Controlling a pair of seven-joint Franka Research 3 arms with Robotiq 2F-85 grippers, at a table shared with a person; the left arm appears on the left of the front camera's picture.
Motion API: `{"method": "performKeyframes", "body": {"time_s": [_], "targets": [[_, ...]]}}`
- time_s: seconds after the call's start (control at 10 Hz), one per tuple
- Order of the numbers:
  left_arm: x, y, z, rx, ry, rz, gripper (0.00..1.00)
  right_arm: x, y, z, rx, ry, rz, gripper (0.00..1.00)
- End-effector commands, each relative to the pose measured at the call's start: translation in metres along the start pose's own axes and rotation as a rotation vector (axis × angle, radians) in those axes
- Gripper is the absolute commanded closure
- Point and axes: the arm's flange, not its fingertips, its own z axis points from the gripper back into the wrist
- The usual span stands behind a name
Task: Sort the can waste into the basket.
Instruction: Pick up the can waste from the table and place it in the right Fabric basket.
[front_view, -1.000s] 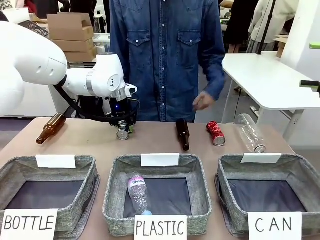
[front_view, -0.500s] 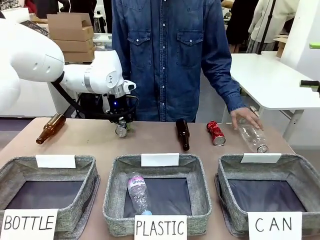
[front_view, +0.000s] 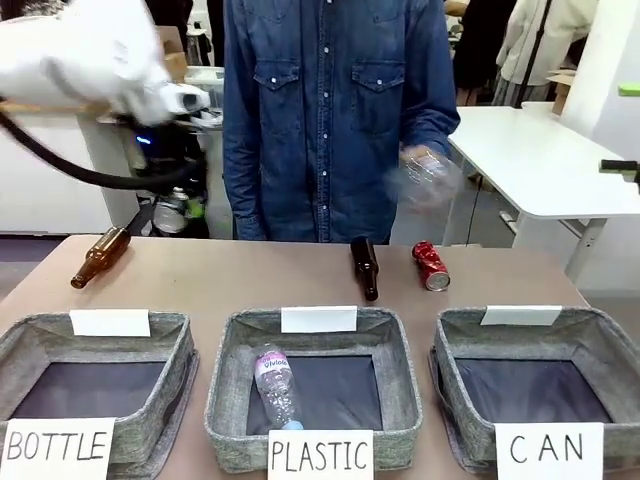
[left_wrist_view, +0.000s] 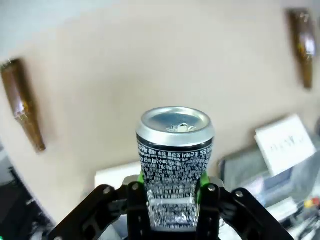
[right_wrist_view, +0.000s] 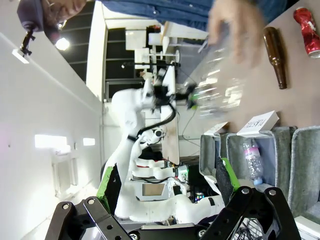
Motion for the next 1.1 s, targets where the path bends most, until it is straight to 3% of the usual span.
{"method": "performKeyframes", "body": {"time_s": [0.0, 0.2, 0.4, 0.5, 0.6, 0.7, 0.8, 0.9, 1.0], "targets": [[-0.098, 0.008, 0.046, -0.028, -0.011, -0.133, 1.00, 0.001, 0.003, -0.001, 0.018, 0.002, -0.001, 0.00], [-0.162, 0.006, 0.079, -0.104, -0.072, -0.380, 1.00, 0.001, 0.003, -0.001, 0.018, 0.002, -0.001, 0.00], [-0.206, 0.001, 0.092, -0.215, -0.114, -0.730, 1.00, 0.001, 0.003, -0.001, 0.018, 0.002, -0.001, 0.00], [-0.229, 0.007, 0.097, -0.217, -0.073, -0.861, 1.00, 0.001, 0.003, -0.001, 0.018, 0.002, -0.001, 0.00], [-0.254, 0.025, 0.109, -0.260, -0.043, -1.070, 1.00, 0.001, 0.003, -0.001, 0.018, 0.002, -0.001, 0.00], [-0.250, 0.048, 0.126, -0.543, -0.167, -0.761, 1.00, 0.001, 0.003, -0.001, 0.018, 0.002, -0.001, 0.00], [-0.238, 0.000, 0.103, -0.211, -0.094, -0.888, 1.00, 0.001, 0.003, -0.001, 0.018, 0.002, -0.001, 0.00], [-0.238, 0.000, 0.103, -0.211, -0.094, -0.888, 1.00, 0.001, 0.003, -0.001, 0.018, 0.002, -0.001, 0.00], [-0.257, 0.026, 0.112, -0.344, -0.137, -0.907, 0.61, 0.001, 0.003, -0.001, 0.018, 0.002, -0.001, 0.00]]}}
